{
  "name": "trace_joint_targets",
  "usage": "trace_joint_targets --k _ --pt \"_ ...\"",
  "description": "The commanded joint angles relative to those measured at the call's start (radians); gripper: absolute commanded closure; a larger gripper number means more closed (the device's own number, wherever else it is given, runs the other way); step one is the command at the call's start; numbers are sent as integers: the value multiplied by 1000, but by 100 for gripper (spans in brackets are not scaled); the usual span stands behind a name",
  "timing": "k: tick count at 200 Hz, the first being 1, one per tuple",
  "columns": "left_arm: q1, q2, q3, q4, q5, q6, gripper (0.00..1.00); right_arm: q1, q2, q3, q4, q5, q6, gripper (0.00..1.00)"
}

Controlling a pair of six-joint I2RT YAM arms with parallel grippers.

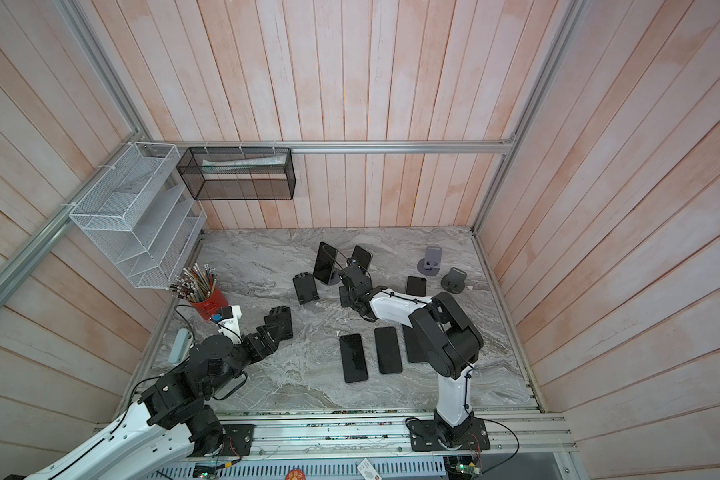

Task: Remove the phone from the phone stand
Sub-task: 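Close the right gripper on the top edge of the black phone on its stand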

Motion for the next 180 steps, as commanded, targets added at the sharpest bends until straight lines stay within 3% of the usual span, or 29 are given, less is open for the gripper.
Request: trace_joint_targets --k 1,180 --pt "4 1 -8 -3 -2 7 2 6 23 33 -31 45 -13 100" --pt "4 35 -8 24 11 8 2 6 31 41 -80 144 -35 100"
